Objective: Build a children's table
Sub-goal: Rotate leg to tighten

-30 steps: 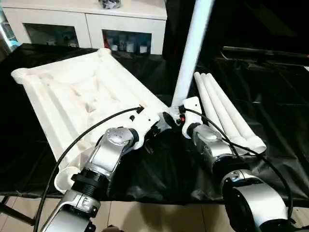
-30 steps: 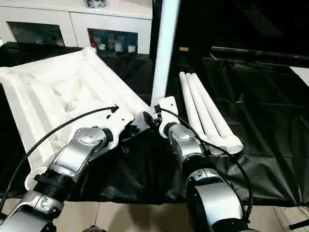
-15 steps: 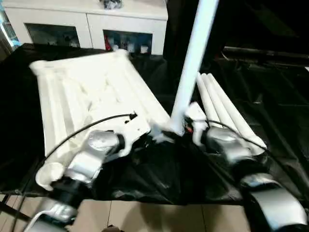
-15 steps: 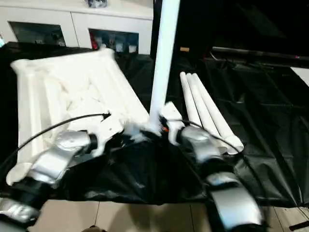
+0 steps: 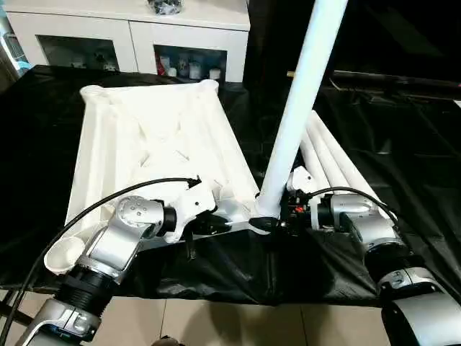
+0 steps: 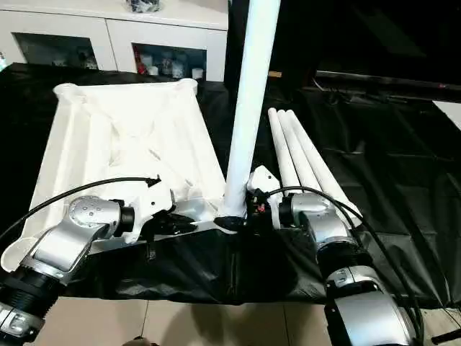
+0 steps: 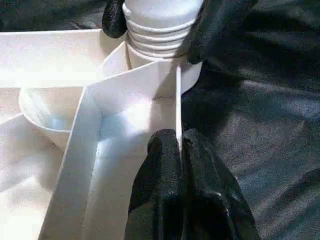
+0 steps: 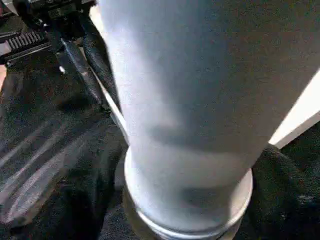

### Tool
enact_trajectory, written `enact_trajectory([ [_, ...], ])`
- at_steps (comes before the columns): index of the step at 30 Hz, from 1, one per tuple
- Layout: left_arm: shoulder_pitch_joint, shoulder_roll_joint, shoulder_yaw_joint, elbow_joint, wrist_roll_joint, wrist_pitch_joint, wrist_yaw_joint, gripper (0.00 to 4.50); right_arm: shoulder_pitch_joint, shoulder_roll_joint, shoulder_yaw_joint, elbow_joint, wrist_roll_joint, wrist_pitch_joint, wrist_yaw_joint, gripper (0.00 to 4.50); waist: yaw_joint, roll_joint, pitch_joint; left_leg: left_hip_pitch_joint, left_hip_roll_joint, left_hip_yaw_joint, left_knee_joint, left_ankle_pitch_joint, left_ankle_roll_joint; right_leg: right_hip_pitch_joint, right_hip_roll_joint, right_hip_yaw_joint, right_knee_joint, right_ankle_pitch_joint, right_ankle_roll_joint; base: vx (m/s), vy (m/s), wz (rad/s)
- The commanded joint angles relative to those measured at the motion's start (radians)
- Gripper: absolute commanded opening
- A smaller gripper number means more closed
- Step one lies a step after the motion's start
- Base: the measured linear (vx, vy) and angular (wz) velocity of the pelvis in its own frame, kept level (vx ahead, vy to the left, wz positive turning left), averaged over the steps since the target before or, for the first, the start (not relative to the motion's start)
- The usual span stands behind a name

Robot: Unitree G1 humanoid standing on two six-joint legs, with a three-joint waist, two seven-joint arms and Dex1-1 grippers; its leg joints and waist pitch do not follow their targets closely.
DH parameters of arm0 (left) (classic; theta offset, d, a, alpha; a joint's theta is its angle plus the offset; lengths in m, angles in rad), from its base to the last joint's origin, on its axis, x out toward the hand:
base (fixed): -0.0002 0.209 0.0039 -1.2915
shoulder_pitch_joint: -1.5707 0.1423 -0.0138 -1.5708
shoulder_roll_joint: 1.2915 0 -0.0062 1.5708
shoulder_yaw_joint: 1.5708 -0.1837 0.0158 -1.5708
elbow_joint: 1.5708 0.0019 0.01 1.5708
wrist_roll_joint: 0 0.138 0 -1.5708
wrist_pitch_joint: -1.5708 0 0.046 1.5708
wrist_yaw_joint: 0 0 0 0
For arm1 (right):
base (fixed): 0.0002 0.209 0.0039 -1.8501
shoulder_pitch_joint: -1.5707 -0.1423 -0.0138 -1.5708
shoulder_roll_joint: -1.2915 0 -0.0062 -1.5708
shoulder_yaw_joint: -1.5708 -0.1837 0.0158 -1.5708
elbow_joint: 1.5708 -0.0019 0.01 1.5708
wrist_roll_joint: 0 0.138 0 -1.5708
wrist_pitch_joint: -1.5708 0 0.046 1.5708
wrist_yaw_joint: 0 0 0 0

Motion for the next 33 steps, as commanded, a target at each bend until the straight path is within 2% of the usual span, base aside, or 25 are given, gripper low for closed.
enact_trajectory([
  [1,-0.007,-0.028,-0.028,-0.001,-0.001,-0.021,0.012,0.00,0.008,0.033,0.037,-0.022,-0.014,-0.002,0.006,3.17,-0.001,0.007,-0.071,0.014,0.050,-0.016,-0.068,-0.215,0.038,0.049,-0.091,0.056,-0.082,-0.246,-0.211,0.000,0.000,0.00],
  [3,-0.007,-0.031,-0.026,-0.001,-0.002,-0.020,0.018,0.00,0.011,0.041,0.034,-0.028,-0.012,0.006,-0.006,2.91,-0.002,0.008,-0.071,0.013,0.050,-0.016,-0.068,-0.214,0.038,0.049,-0.090,0.056,-0.082,-0.244,-0.210,0.000,0.000,0.00],
  [5,-0.009,-0.037,-0.023,0.002,0.000,-0.016,0.036,0.00,0.014,0.051,0.031,-0.030,-0.015,0.013,-0.031,2.86,-0.002,0.004,-0.070,0.013,0.049,-0.016,-0.068,-0.219,0.038,0.049,-0.091,0.055,-0.083,-0.255,-0.207,0.000,0.000,0.00],
  [9,-0.027,-0.080,-0.001,0.025,0.012,0.012,0.124,0.00,-0.014,0.105,0.010,0.044,-0.052,0.007,-0.254,2.72,-0.010,0.004,-0.064,0.015,0.047,-0.019,-0.073,-0.250,0.012,0.043,-0.092,0.056,-0.091,-0.345,-0.179,0.000,0.000,0.00],
  [10,-0.034,-0.095,0.006,0.033,0.015,0.025,0.151,0.00,-0.029,0.122,-0.001,0.073,-0.061,0.008,-0.338,2.72,-0.011,0.004,-0.066,0.019,0.047,-0.021,-0.072,-0.261,0.001,0.043,-0.095,0.056,-0.093,-0.382,-0.167,0.000,0.000,0.00],
  [12,-0.058,-0.139,0.023,0.058,0.029,0.051,0.230,0.00,-0.067,0.171,-0.043,0.136,-0.050,0.038,-0.517,2.72,-0.017,0.005,-0.063,0.023,0.044,-0.020,-0.072,-0.280,-0.005,0.035,-0.092,0.055,-0.100,-0.421,-0.159,0.000,0.000,0.00],
  [13,-0.058,-0.139,0.023,0.058,0.029,0.051,0.230,0.00,-0.067,0.171,-0.043,0.136,-0.050,0.038,-0.517,2.72,-0.019,0.006,-0.064,0.022,0.043,-0.022,-0.072,-0.289,-0.010,0.036,-0.095,0.055,-0.104,-0.445,-0.151,0.000,0.000,0.00],
  [14,-0.072,-0.166,0.032,0.070,0.040,0.066,0.283,0.00,-0.087,0.200,-0.065,0.165,-0.042,0.052,-0.612,2.72,-0.019,0.005,-0.065,0.021,0.044,-0.023,-0.071,-0.288,-0.011,0.038,-0.095,0.054,-0.103,-0.446,-0.146,0.000,0.000,0.00],
  [15,-0.096,-0.209,0.044,0.094,0.054,0.089,0.359,0.00,-0.114,0.237,-0.091,0.200,-0.034,0.064,-0.739,2.71,-0.021,0.007,-0.064,0.023,0.046,-0.023,-0.073,-0.290,-0.014,0.033,-0.094,0.055,-0.103,-0.441,-0.145,0.000,0.000,0.00],
  [17,-0.107,-0.229,0.048,0.104,0.058,0.098,0.391,0.00,-0.127,0.255,-0.105,0.213,-0.026,0.071,-0.786,2.71,-0.019,0.008,-0.070,0.025,0.045,-0.022,-0.071,-0.279,-0.017,0.033,-0.092,0.055,-0.100,-0.408,-0.145,0.000,0.000,0.00],
  [18,-0.117,-0.253,0.052,0.118,0.065,0.099,0.428,0.00,-0.140,0.273,-0.116,0.224,-0.023,0.073,-0.823,2.71,-0.019,0.007,-0.070,0.025,0.046,-0.018,-0.070,-0.268,-0.013,0.030,-0.090,0.058,-0.096,-0.359,-0.153,0.000,0.000,0.00],
  [19,-0.129,-0.283,0.050,0.136,0.083,0.091,0.473,0.00,-0.154,0.297,-0.110,0.235,-0.035,0.054,-0.850,2.71,-0.016,0.006,-0.072,0.018,0.045,-0.019,-0.071,-0.250,-0.009,0.038,-0.089,0.056,-0.090,-0.319,-0.156,0.000,0.000,0.00],
  [20,-0.129,-0.283,0.050,0.136,0.083,0.091,0.473,0.00,-0.154,0.297,-0.110,0.235,-0.035,0.054,-0.850,2.71,-0.015,0.007,-0.073,0.018,0.046,-0.018,-0.071,-0.239,-0.005,0.037,-0.089,0.056,-0.090,-0.297,-0.157,0.000,0.000,0.00],
  [21,-0.132,-0.299,0.045,0.143,0.089,0.084,0.484,0.00,-0.158,0.306,-0.087,0.236,-0.059,0.020,-0.841,2.71,-0.010,0.004,-0.076,0.015,0.045,-0.016,-0.069,-0.214,0.003,0.041,-0.089,0.056,-0.084,-0.250,-0.160,0.000,0.000,0.00],
  [23,-0.129,-0.305,0.038,0.142,0.088,0.081,0.479,0.00,-0.159,0.309,-0.086,0.235,-0.062,-0.005,-0.826,3.26,-0.003,0.003,-0.078,0.011,0.044,-0.014,-0.067,-0.179,0.018,0.045,-0.092,0.057,-0.077,-0.194,-0.170,0.000,0.000,0.00],
  [25,-0.126,-0.304,0.035,0.139,0.088,0.078,0.473,0.00,-0.161,0.310,-0.099,0.237,-0.051,-0.008,-0.816,3.40,-0.001,0.002,-0.078,0.009,0.043,-0.012,-0.065,-0.155,0.035,0.047,-0.091,0.057,-0.073,-0.155,-0.183,0.000,0.000,0.00],
  [28,-0.109,-0.281,0.027,0.118,0.073,0.060,0.423,0.00,-0.155,0.281,-0.114,0.229,-0.034,-0.025,-0.770,3.78,-0.002,0.005,-0.075,0.010,0.044,-0.012,-0.067,-0.176,0.038,0.048,-0.092,0.056,-0.078,-0.191,-0.181,0.000,0.000,0.00],
  [30,-0.096,-0.260,0.026,0.106,0.064,0.040,0.376,0.00,-0.145,0.247,-0.099,0.217,-0.042,-0.043,-0.712,3.85,-0.003,0.008,-0.075,0.010,0.045,-0.013,-0.067,-0.194,0.036,0.048,-0.092,0.056,-0.082,-0.217,-0.177,0.000,0.000,0.00],
  [33,-0.087,-0.245,0.023,0.095,0.051,0.034,0.333,0.00,-0.133,0.222,-0.084,0.203,-0.045,-0.048,-0.639,3.85,-0.003,0.007,-0.076,0.009,0.046,-0.013,-0.066,-0.187,0.039,0.050,-0.093,0.057,-0.079,-0.199,-0.185,0.000,0.000,0.00],
])
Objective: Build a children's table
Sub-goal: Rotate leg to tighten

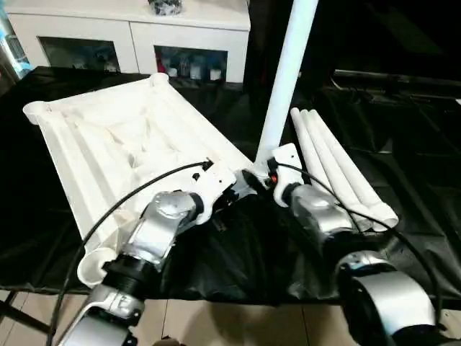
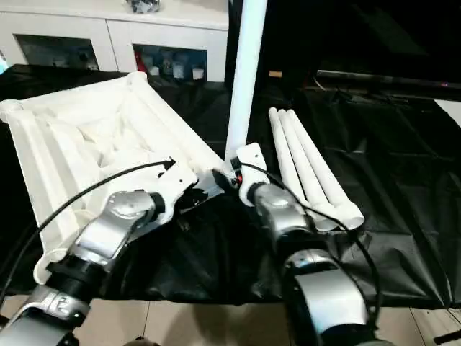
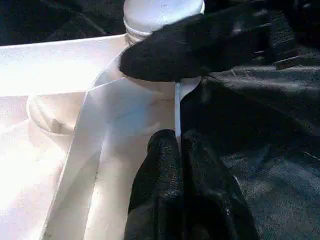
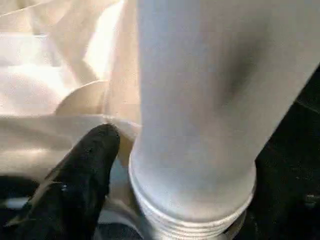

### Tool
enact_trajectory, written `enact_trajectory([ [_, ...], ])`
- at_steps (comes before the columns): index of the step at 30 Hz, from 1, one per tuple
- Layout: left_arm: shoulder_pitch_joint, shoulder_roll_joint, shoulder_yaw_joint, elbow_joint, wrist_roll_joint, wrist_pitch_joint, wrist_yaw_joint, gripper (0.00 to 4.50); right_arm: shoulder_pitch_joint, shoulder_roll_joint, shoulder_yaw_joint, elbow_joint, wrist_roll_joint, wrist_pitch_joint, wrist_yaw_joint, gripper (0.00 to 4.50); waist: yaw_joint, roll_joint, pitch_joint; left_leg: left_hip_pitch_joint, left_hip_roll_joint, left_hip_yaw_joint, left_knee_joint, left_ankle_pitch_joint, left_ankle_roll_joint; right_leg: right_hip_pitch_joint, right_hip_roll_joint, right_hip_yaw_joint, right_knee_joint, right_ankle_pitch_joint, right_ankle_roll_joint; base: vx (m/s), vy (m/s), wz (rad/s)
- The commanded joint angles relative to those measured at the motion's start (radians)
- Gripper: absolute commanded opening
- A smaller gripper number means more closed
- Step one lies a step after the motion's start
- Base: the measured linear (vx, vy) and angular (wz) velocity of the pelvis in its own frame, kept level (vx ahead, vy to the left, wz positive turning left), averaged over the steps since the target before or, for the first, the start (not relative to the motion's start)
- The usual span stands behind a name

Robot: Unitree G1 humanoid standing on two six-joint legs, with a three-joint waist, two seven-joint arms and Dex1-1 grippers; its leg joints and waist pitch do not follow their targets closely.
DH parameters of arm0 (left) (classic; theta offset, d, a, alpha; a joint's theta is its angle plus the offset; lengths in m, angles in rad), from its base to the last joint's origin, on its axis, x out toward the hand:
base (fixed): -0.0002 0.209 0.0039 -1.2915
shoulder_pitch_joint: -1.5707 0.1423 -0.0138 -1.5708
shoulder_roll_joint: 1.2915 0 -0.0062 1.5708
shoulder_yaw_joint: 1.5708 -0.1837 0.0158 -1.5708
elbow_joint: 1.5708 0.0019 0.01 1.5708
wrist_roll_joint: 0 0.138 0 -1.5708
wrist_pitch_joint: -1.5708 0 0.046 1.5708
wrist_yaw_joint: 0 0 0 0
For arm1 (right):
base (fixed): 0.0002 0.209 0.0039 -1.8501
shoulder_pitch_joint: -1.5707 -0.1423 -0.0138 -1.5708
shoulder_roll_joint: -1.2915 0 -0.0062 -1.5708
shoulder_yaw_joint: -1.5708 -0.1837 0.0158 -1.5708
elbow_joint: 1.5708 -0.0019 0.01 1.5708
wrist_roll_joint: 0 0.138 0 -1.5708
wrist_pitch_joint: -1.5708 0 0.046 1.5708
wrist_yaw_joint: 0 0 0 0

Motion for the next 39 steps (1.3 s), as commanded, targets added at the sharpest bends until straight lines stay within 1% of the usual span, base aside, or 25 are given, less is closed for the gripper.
enact_trajectory([
  [1,0.005,-0.026,-0.031,-0.039,-0.060,-0.065,-0.055,0.00,0.003,0.016,0.045,-0.033,-0.015,-0.020,0.088,3.85,-0.003,0.002,-0.072,0.009,0.046,-0.013,-0.064,-0.184,0.043,0.050,-0.091,0.056,-0.078,-0.191,-0.193,0.000,0.000,0.00],
  [2,0.014,-0.008,-0.035,-0.051,-0.073,-0.074,-0.098,0.00,0.015,-0.011,0.058,-0.045,-0.018,-0.032,0.162,3.85,-0.002,0.005,-0.071,0.010,0.045,-0.014,-0.064,-0.189,0.044,0.051,-0.091,0.055,-0.080,-0.199,-0.194,0.000,0.000,0.00],
  [3,0.018,0.000,-0.037,-0.056,-0.079,-0.076,-0.116,0.00,0.020,-0.022,0.062,-0.050,-0.018,-0.037,0.192,3.85,-0.001,0.003,-0.071,0.009,0.046,-0.014,-0.063,-0.197,0.048,0.052,-0.093,0.055,-0.081,-0.211,-0.194,0.000,0.000,0.00],
  [4,0.021,0.011,-0.041,-0.056,-0.082,-0.081,-0.136,0.00,0.026,-0.038,0.068,-0.055,-0.020,-0.045,0.226,3.85,-0.001,0.006,-0.071,0.010,0.046,-0.014,-0.063,-0.202,0.051,0.051,-0.093,0.056,-0.081,-0.222,-0.195,0.000,0.000,0.00],
  [5,0.022,0.017,-0.043,-0.056,-0.082,-0.084,-0.147,0.00,0.029,-0.047,0.072,-0.058,-0.021,-0.049,0.244,3.85,-0.001,0.005,-0.070,0.010,0.046,-0.014,-0.064,-0.203,0.051,0.050,-0.092,0.055,-0.083,-0.227,-0.195,0.000,0.000,0.00],
  [6,0.025,0.030,-0.049,-0.053,-0.082,-0.092,-0.170,0.00,0.033,-0.062,0.074,-0.063,-0.019,-0.051,0.281,3.85,-0.001,0.010,-0.070,0.012,0.047,-0.014,-0.064,-0.209,0.050,0.048,-0.092,0.056,-0.084,-0.236,-0.198,0.000,0.000,0.00],
  [8,0.028,0.041,-0.053,-0.053,-0.084,-0.098,-0.192,0.00,0.036,-0.076,0.076,-0.066,-0.019,-0.054,0.312,3.85,-0.001,0.008,-0.069,0.013,0.049,-0.015,-0.066,-0.219,0.048,0.047,-0.090,0.055,-0.085,-0.245,-0.199,0.000,0.000,0.00],
  [9,0.030,0.051,-0.055,-0.055,-0.089,-0.100,-0.215,0.00,0.039,-0.091,0.078,-0.069,-0.016,-0.056,0.346,3.85,-0.002,0.010,-0.069,0.012,0.048,-0.016,-0.066,-0.222,0.046,0.049,-0.090,0.055,-0.083,-0.247,-0.199,0.000,0.000,0.00],
  [10,0.034,0.064,-0.058,-0.060,-0.097,-0.106,-0.247,0.00,0.042,-0.107,0.080,-0.075,-0.011,-0.057,0.388,3.85,-0.002,0.008,-0.070,0.011,0.048,-0.016,-0.065,-0.221,0.047,0.051,-0.091,0.055,-0.084,-0.246,-0.199,0.000,0.000,0.00],
  [13,0.040,0.085,-0.063,-0.075,-0.107,-0.106,-0.290,0.00,0.050,-0.129,0.086,-0.091,-0.001,-0.056,0.458,3.85,-0.001,0.007,-0.071,0.009,0.047,-0.015,-0.063,-0.208,0.057,0.052,-0.090,0.055,-0.081,-0.233,-0.205,0.000,0.000,0.00],
  [14,0.046,0.104,-0.067,-0.089,-0.118,-0.106,-0.322,0.00,0.062,-0.149,0.100,-0.113,0.008,-0.049,0.536,3.85,-0.001,0.008,-0.071,0.011,0.049,-0.015,-0.063,-0.202,0.058,0.050,-0.090,0.055,-0.080,-0.225,-0.210,0.000,0.000,0.00],
  [16,0.052,0.119,-0.069,-0.097,-0.124,-0.108,-0.350,0.00,0.073,-0.166,0.115,-0.130,0.011,-0.045,0.599,3.85,0.002,0.008,-0.072,0.009,0.050,-0.014,-0.062,-0.192,0.068,0.053,-0.088,0.053,-0.077,-0.203,-0.218,0.000,0.000,0.00],
  [19,0.061,0.139,-0.073,-0.109,-0.134,-0.106,-0.385,0.00,0.087,-0.183,0.128,-0.156,0.018,-0.031,0.671,3.53,0.003,0.008,-0.072,0.010,0.050,-0.013,-0.061,-0.187,0.071,0.052,-0.088,0.053,-0.076,-0.194,-0.224,0.000,0.000,0.00],
  [20,0.062,0.142,-0.073,-0.112,-0.135,-0.105,-0.390,0.00,0.089,-0.184,0.129,-0.159,0.019,-0.029,0.680,3.53,0.004,0.007,-0.070,0.009,0.050,-0.013,-0.062,-0.191,0.071,0.052,-0.088,0.053,-0.077,-0.203,-0.224,0.000,0.000,0.00],
  [22,0.072,0.157,-0.075,-0.125,-0.145,-0.096,-0.416,0.00,0.098,-0.192,0.135,-0.174,0.019,-0.027,0.717,3.25,0.003,0.006,-0.070,0.009,0.050,-0.014,-0.063,-0.203,0.066,0.052,-0.088,0.052,-0.079,-0.231,-0.220,0.000,0.000,0.00],
  [27,0.085,0.175,-0.080,-0.137,-0.150,-0.086,-0.443,0.00,0.114,-0.189,0.147,-0.193,0.020,-0.015,0.746,2.92,0.002,0.007,-0.069,0.012,0.051,-0.015,-0.064,-0.210,0.058,0.049,-0.089,0.053,-0.081,-0.256,-0.213,0.000,0.000,0.00],
  [28,0.085,0.175,-0.080,-0.137,-0.149,-0.086,-0.443,0.00,0.117,-0.185,0.149,-0.197,0.021,-0.013,0.748,2.81,0.002,0.007,-0.070,0.012,0.051,-0.014,-0.064,-0.206,0.059,0.049,-0.088,0.054,-0.081,-0.246,-0.213,0.000,0.000,0.00],
  [31,0.079,0.166,-0.075,-0.126,-0.140,-0.090,-0.416,0.00,0.122,-0.168,0.150,-0.203,0.015,-0.010,0.718,2.76,0.002,0.005,-0.070,0.013,0.050,-0.014,-0.064,-0.206,0.057,0.049,-0.089,0.054,-0.081,-0.249,-0.212,0.000,0.000,0.00],
  [32,0.072,0.155,-0.069,-0.113,-0.131,-0.093,-0.386,0.00,0.116,-0.153,0.143,-0.190,0.010,-0.006,0.668,2.76,0.001,0.006,-0.069,0.012,0.050,-0.015,-0.064,-0.207,0.056,0.049,-0.089,0.054,-0.081,-0.253,-0.212,0.000,0.000,0.00],
  [33,0.065,0.144,-0.062,-0.103,-0.124,-0.093,-0.358,0.00,0.108,-0.139,0.136,-0.170,-0.001,-0.005,0.603,2.75,-0.002,0.003,-0.067,0.013,0.049,-0.015,-0.066,-0.214,0.052,0.047,-0.088,0.053,-0.084,-0.270,-0.206,0.000,0.000,0.00],
  [34,0.050,0.126,-0.051,-0.083,-0.110,-0.086,-0.307,0.00,0.094,-0.121,0.129,-0.139,-0.020,-0.016,0.506,2.75,-0.003,0.005,-0.065,0.015,0.048,-0.016,-0.067,-0.228,0.041,0.044,-0.091,0.054,-0.088,-0.306,-0.197,0.000,0.000,0.00],
  [35,0.040,0.115,-0.044,-0.070,-0.102,-0.084,-0.276,0.00,0.087,-0.110,0.124,-0.121,-0.029,-0.023,0.453,2.74,-0.006,0.002,-0.064,0.015,0.047,-0.016,-0.068,-0.235,0.033,0.043,-0.090,0.054,-0.090,-0.329,-0.191,0.000,0.000,0.00],
  [36,0.017,0.087,-0.027,-0.041,-0.089,-0.073,-0.211,0.00,0.066,-0.086,0.112,-0.083,-0.046,-0.020,0.330,2.74,-0.010,0.004,-0.062,0.019,0.044,-0.019,-0.069,-0.256,0.014,0.041,-0.091,0.053,-0.096,-0.389,-0.174,0.000,0.000,0.00],
  [37,0.009,0.077,-0.020,-0.030,-0.085,-0.066,-0.187,0.00,0.058,-0.078,0.107,-0.069,-0.049,-0.014,0.287,2.74,-0.014,0.003,-0.063,0.022,0.043,-0.019,-0.068,-0.270,0.005,0.039,-0.093,0.053,-0.102,-0.427,-0.162,0.000,0.000,0.00],
  [39,-0.020,0.047,-0.011,0.000,-0.067,-0.052,-0.123,0.00,0.030,-0.042,0.078,-0.029,-0.042,0.028,0.149,2.74,-0.016,0.001,-0.062,0.024,0.043,-0.020,-0.067,-0.289,0.002,0.034,-0.094,0.053,-0.108,-0.475,-0.143,0.000,0.000,0.00],
])
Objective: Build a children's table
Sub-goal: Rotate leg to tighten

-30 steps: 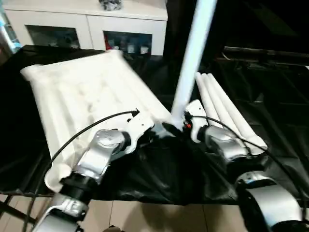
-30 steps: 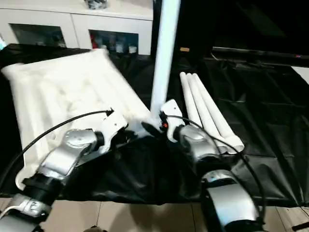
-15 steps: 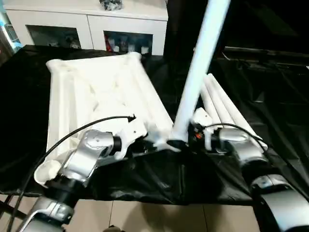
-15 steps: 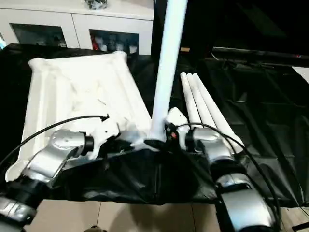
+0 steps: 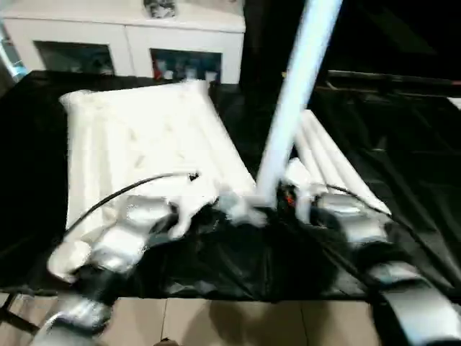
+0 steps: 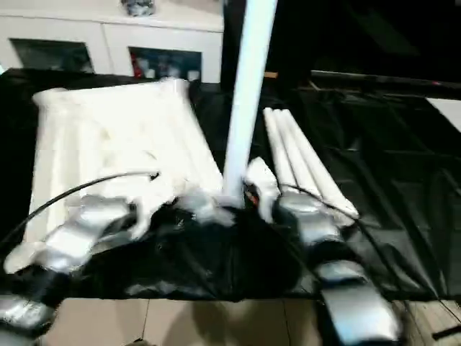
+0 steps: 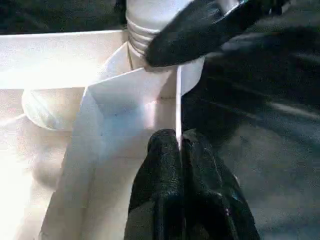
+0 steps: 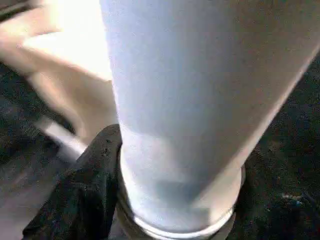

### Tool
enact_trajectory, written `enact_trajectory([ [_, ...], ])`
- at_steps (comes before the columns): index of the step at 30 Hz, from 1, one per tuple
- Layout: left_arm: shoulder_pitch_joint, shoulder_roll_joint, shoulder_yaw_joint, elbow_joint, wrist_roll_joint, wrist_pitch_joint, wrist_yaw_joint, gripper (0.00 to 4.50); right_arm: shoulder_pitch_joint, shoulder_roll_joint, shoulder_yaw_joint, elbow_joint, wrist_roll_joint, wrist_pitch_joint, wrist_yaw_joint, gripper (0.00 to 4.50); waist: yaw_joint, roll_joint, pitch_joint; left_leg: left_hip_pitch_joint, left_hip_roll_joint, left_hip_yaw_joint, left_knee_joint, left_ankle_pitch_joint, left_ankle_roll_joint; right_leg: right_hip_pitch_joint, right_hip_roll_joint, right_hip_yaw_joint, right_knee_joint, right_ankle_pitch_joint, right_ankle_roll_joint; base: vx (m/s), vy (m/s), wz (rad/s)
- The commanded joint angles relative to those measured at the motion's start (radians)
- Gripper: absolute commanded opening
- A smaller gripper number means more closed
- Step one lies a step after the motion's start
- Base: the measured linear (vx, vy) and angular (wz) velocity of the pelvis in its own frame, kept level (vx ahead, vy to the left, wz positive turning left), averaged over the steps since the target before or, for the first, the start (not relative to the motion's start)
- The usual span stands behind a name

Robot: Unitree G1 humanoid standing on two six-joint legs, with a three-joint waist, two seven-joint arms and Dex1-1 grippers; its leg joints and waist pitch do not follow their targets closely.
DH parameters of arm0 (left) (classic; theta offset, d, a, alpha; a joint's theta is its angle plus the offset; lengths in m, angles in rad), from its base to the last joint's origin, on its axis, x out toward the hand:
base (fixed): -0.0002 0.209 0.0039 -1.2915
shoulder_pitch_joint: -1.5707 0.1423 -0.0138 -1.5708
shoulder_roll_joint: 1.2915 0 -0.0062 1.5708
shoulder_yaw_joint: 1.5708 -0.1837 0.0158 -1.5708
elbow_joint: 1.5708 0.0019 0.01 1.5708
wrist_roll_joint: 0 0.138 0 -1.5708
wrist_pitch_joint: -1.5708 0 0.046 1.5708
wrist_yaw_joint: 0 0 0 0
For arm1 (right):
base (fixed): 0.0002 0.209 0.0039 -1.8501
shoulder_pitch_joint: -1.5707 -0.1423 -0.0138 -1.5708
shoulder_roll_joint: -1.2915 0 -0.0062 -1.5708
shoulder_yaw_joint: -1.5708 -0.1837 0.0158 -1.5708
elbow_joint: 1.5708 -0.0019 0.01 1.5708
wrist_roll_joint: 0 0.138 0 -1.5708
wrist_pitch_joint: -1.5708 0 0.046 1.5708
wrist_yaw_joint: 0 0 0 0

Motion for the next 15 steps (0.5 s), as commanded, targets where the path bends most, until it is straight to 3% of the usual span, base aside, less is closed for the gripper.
enact_trajectory([
  [1,-0.050,-0.070,0.002,0.011,0.003,0.016,0.104,0.00,-0.032,0.056,-0.003,0.046,-0.024,0.048,-0.159,2.74,-0.002,0.000,-0.063,0.020,0.043,-0.023,-0.070,-0.286,0.000,0.035,-0.094,0.052,-0.108,-0.475,-0.132,0.000,0.000,0.00],
  [4,-0.071,-0.106,0.018,0.031,0.013,0.042,0.182,0.00,-0.054,0.094,-0.039,0.070,0.008,0.073,-0.240,2.74,-0.001,0.001,-0.066,0.022,0.046,-0.020,-0.069,-0.275,0.001,0.031,-0.093,0.056,-0.104,-0.422,-0.140,0.000,0.000,0.00],
  [5,-0.077,-0.120,0.024,0.037,0.016,0.050,0.211,0.00,-0.061,0.106,-0.047,0.076,0.016,0.078,-0.266,2.74,0.003,0.004,-0.069,0.019,0.046,-0.019,-0.070,-0.255,0.000,0.034,-0.091,0.056,-0.098,-0.371,-0.148,0.000,0.000,0.00],
  [6,-0.086,-0.142,0.035,0.048,0.022,0.057,0.255,0.00,-0.070,0.123,-0.058,0.089,0.021,0.080,-0.307,2.73,0.005,0.000,-0.072,0.014,0.047,-0.018,-0.070,-0.233,0.004,0.039,-0.090,0.055,-0.091,-0.313,-0.158,0.000,0.000,0.00],
  [10,-0.093,-0.189,0.034,0.067,0.018,0.038,0.285,0.00,-0.081,0.164,-0.061,0.098,0.027,0.021,-0.287,2.73,0.013,-0.005,-0.077,0.009,0.044,-0.012,-0.064,-0.160,0.033,0.044,-0.090,0.056,-0.077,-0.173,-0.183,0.000,0.000,0.00],
  [11,-0.092,-0.193,0.031,0.068,0.017,0.035,0.284,0.00,-0.080,0.168,-0.063,0.097,0.032,0.011,-0.272,3.29,0.016,-0.004,-0.079,0.006,0.044,-0.011,-0.062,-0.135,0.046,0.048,-0.091,0.056,-0.071,-0.130,-0.193,0.000,0.000,0.00],
  [12,-0.091,-0.193,0.028,0.069,0.017,0.030,0.279,0.00,-0.079,0.167,-0.062,0.095,0.029,0.005,-0.264,3.43,0.016,-0.004,-0.079,0.005,0.043,-0.011,-0.061,-0.119,0.057,0.049,-0.090,0.055,-0.069,-0.104,-0.201,0.000,0.000,0.00],
  [15,-0.079,-0.183,0.016,0.054,0.013,0.017,0.250,0.00,-0.074,0.154,-0.058,0.087,0.017,-0.007,-0.243,3.50,0.015,-0.005,-0.074,0.006,0.044,-0.010,-0.063,-0.147,0.063,0.049,-0.093,0.054,-0.077,-0.154,-0.200,0.000,0.000,0.00],
])
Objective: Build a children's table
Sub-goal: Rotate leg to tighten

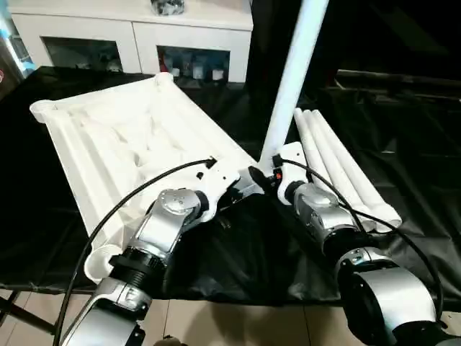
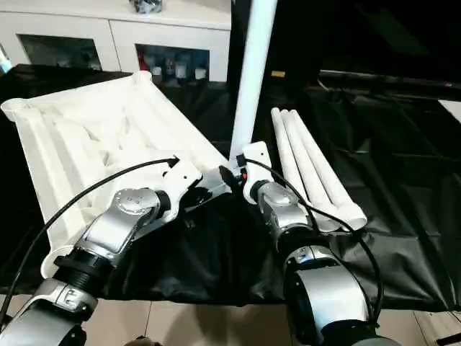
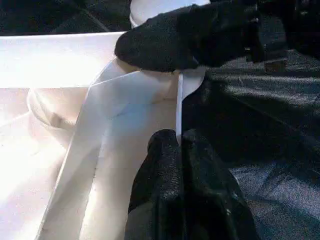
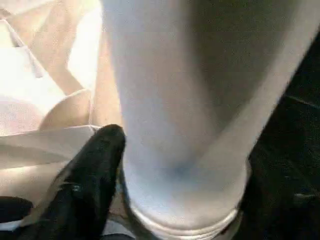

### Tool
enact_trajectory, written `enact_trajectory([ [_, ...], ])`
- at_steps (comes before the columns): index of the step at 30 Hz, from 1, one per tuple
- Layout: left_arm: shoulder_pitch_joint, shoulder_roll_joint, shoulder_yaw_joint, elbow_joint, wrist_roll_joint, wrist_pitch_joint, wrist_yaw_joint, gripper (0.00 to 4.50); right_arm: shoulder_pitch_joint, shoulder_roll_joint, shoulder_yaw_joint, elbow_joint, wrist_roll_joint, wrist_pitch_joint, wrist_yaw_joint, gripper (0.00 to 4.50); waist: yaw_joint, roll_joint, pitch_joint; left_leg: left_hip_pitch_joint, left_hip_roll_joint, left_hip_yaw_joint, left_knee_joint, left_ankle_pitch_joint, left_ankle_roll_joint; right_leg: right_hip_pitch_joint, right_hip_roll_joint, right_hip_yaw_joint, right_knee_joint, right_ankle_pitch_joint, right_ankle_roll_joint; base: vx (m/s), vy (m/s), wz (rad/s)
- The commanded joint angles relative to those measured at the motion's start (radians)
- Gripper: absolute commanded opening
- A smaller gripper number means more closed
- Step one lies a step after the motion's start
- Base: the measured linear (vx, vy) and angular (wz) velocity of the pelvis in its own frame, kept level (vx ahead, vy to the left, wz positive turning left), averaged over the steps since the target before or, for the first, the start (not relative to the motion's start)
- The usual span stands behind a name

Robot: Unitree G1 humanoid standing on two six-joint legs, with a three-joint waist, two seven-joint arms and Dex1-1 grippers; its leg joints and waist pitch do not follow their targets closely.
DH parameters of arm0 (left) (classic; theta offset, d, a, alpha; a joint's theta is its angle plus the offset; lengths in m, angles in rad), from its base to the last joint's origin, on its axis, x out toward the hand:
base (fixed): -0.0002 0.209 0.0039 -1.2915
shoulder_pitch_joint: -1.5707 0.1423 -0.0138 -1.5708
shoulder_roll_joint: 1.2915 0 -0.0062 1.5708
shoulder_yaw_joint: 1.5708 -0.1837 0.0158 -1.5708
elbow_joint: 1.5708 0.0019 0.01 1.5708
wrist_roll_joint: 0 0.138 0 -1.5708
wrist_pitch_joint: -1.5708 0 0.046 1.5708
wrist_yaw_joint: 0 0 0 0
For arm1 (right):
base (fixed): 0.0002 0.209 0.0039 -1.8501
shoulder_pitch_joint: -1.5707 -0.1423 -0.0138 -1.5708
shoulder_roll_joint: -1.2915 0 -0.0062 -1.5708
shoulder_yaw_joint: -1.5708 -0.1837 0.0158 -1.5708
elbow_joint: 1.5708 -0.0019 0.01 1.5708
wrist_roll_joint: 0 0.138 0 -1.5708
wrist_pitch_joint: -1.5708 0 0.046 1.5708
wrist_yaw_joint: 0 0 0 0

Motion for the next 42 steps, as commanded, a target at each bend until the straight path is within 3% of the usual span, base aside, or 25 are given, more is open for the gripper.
enact_trajectory([
  [1,-0.011,-0.036,-0.008,-0.018,-0.033,-0.052,0.018,0.00,0.004,0.056,0.051,-0.009,-0.014,-0.028,0.096,3.83,-0.003,-0.003,-0.072,0.013,0.045,-0.012,-0.063,-0.166,0.052,0.049,-0.093,0.054,-0.077,-0.195,-0.193,0.000,0.000,0.00],
  [5,0.016,0.003,-0.027,-0.050,-0.041,-0.063,-0.056,0.00,0.028,0.012,0.077,-0.041,-0.021,-0.064,0.224,3.83,-0.004,-0.006,-0.074,0.010,0.047,-0.014,-0.063,-0.180,0.049,0.054,-0.096,0.054,-0.079,-0.215,-0.182,0.000,0.000,0.00],
  [7,0.032,0.027,-0.038,-0.071,-0.047,-0.079,-0.107,0.00,0.042,-0.017,0.090,-0.055,-0.027,-0.085,0.296,3.83,-0.005,-0.005,-0.075,0.009,0.047,-0.013,-0.061,-0.148,0.067,0.053,-0.093,0.055,-0.072,-0.166,-0.194,0.000,0.000,0.00],
  [11,0.060,0.070,-0.060,-0.110,-0.065,-0.098,-0.199,0.00,0.060,-0.069,0.112,-0.069,-0.042,-0.113,0.392,3.83,-0.007,-0.005,-0.072,0.007,0.047,-0.013,-0.061,-0.162,0.073,0.054,-0.093,0.054,-0.074,-0.187,-0.207,0.000,0.000,0.00],
  [13,0.077,0.108,-0.076,-0.132,-0.074,-0.107,-0.261,0.00,0.073,-0.112,0.130,-0.084,-0.052,-0.132,0.478,3.83,-0.006,-0.003,-0.072,0.013,0.048,-0.013,-0.062,-0.173,0.070,0.051,-0.093,0.054,-0.077,-0.210,-0.209,0.000,0.000,0.00],
  [14,0.083,0.119,-0.080,-0.138,-0.075,-0.110,-0.277,0.00,0.077,-0.124,0.136,-0.092,-0.054,-0.136,0.507,3.83,-0.007,0.003,-0.070,0.011,0.049,-0.014,-0.063,-0.186,0.067,0.050,-0.092,0.054,-0.079,-0.217,-0.210,0.000,0.000,0.00],
  [23,0.123,0.212,-0.101,-0.190,-0.099,-0.124,-0.426,0.00,0.144,-0.202,0.195,-0.209,-0.019,-0.116,0.814,3.83,-0.004,0.002,-0.071,0.012,0.052,-0.013,-0.062,-0.185,0.075,0.053,-0.088,0.053,-0.074,-0.190,-0.224,0.000,0.000,0.00],
  [24,0.124,0.217,-0.102,-0.191,-0.102,-0.123,-0.435,0.00,0.151,-0.205,0.202,-0.218,-0.017,-0.112,0.834,3.58,-0.004,0.004,-0.071,0.011,0.052,-0.013,-0.062,-0.183,0.076,0.052,-0.087,0.053,-0.072,-0.186,-0.226,0.000,0.000,0.00],
  [28,0.129,0.231,-0.103,-0.201,-0.120,-0.114,-0.467,0.00,0.171,-0.211,0.211,-0.257,-0.002,-0.091,0.892,3.34,-0.002,0.008,-0.070,0.014,0.052,-0.014,-0.064,-0.203,0.064,0.050,-0.087,0.053,-0.075,-0.215,-0.224,0.000,0.000,0.00],
  [34,0.136,0.238,-0.108,-0.214,-0.125,-0.110,-0.486,0.00,0.185,-0.210,0.216,-0.289,0.001,-0.067,0.915,2.81,-0.004,0.003,-0.070,0.014,0.051,-0.015,-0.064,-0.201,0.057,0.051,-0.088,0.054,-0.077,-0.229,-0.217,0.000,0.000,0.00],
  [39,0.127,0.210,-0.086,-0.193,-0.108,-0.107,-0.409,0.00,0.189,-0.180,0.203,-0.276,-0.010,-0.033,0.810,2.74,-0.007,-0.001,-0.068,0.015,0.049,-0.015,-0.065,-0.196,0.057,0.049,-0.087,0.054,-0.078,-0.235,-0.213,0.000,0.000,0.00],
  [41,0.105,0.175,-0.058,-0.163,-0.092,-0.089,-0.320,0.00,0.170,-0.145,0.187,-0.232,-0.035,-0.022,0.668,2.74,-0.010,-0.001,-0.065,0.017,0.048,-0.017,-0.067,-0.230,0.043,0.048,-0.090,0.054,-0.087,-0.309,-0.195,0.000,0.000,0.00],
  [42,0.077,0.139,-0.029,-0.128,-0.075,-0.067,-0.224,0.00,0.143,-0.102,0.169,-0.173,-0.059,-0.024,0.497,2.73,-0.015,0.000,-0.060,0.022,0.047,-0.016,-0.069,-0.252,0.024,0.039,-0.088,0.054,-0.091,-0.363,-0.185,0.000,0.000,0.00],
])
